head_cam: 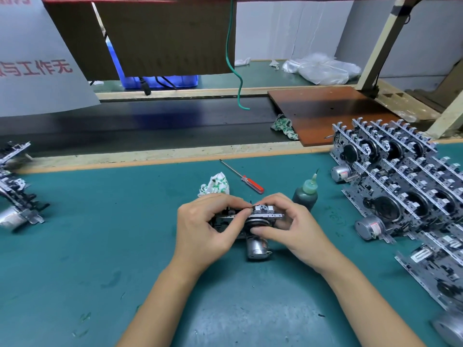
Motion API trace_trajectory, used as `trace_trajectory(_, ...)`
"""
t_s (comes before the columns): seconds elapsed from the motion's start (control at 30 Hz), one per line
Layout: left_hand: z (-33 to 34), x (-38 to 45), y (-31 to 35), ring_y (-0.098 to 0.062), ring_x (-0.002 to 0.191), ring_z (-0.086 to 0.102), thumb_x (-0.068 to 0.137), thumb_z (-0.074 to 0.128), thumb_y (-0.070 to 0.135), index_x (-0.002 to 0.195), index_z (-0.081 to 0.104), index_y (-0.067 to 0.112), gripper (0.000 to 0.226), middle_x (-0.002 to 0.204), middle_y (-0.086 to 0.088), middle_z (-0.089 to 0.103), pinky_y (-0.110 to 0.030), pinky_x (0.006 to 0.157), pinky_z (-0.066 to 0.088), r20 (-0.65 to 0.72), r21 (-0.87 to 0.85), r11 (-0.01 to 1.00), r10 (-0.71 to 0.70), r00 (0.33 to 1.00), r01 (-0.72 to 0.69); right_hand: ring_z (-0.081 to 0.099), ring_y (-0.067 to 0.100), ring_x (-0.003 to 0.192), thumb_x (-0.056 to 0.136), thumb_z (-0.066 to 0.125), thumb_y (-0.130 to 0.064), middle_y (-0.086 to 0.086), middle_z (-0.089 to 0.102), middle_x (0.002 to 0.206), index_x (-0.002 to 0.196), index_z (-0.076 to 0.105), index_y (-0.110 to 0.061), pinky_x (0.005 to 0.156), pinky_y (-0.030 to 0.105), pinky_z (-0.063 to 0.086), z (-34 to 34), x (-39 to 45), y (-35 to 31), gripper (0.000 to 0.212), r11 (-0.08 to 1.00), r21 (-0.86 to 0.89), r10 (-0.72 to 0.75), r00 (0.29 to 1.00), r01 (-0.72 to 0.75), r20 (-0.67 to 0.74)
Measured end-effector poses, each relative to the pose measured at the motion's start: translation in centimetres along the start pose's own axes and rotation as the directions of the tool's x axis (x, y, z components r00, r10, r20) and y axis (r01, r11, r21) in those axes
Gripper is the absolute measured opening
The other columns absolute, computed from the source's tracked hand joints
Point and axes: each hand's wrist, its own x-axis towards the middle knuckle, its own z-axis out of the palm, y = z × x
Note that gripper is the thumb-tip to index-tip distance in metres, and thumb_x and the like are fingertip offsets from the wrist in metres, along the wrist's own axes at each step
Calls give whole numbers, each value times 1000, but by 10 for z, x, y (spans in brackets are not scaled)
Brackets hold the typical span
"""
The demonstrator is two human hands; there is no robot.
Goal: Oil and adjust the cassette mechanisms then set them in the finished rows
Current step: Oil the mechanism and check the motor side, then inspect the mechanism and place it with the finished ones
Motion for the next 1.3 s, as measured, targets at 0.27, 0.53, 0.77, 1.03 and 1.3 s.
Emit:
trace_trajectory(0.27, -5, 5, -6, 4, 85, 66, 74, 73, 12, 77, 76, 14, 5, 80, 14, 69, -15, 78, 49, 16, 5, 998, -60, 998, 60, 61, 2, 88, 70, 76, -41, -14, 67, 94, 98, 68, -29, 80, 17, 45, 1, -6, -2, 31, 810, -571, -225, 970, 133, -92)
trace_trajectory(0.53, -1, 4, 1, -2, 80, 65, 76, 65, 25, 74, 74, 16, 13, 78, 16, 69, -22, 74, 51, -18, 23, 996, -82, 996, 83, 67, 19, 66, 68, 63, -60, -2, 72, 70, 92, 74, -20, 62, 38, 53, -3, -15, -5, 48, 599, -798, -231, 968, 62, -98)
trace_trajectory(0.77, -3, 4, 1, -3, 80, 65, 77, 66, 25, 74, 74, 16, 13, 78, 16, 69, -23, 74, 52, -16, 29, 998, -61, 998, 61, 64, 16, 64, 66, 44, -75, -5, 70, 68, 91, 73, -31, 56, 33, 49, 1, -17, -13, 58, 543, -839, -233, 967, 39, -106)
trace_trajectory(1.03, -12, 6, 2, -4, 87, 66, 77, 72, 24, 79, 74, 21, 4, 83, 17, 71, -23, 80, 50, 67, -26, 996, -88, 994, 89, 63, 14, 75, 85, 51, -48, -6, 66, 82, 93, 69, -13, 58, 29, 47, 9, -15, -31, 40, 526, -820, -520, 849, 227, -98)
trace_trajectory(1.3, -35, 10, 7, -3, 74, 54, 70, 76, 32, 78, 69, 38, 12, 75, 14, 59, -9, 65, 40, 182, 117, 992, -61, 981, 40, 54, 22, 85, 95, 46, -44, 2, 56, 89, 95, 56, -15, 57, 34, 37, 4, 9, -63, 31, 213, -887, -257, 900, 409, 353)
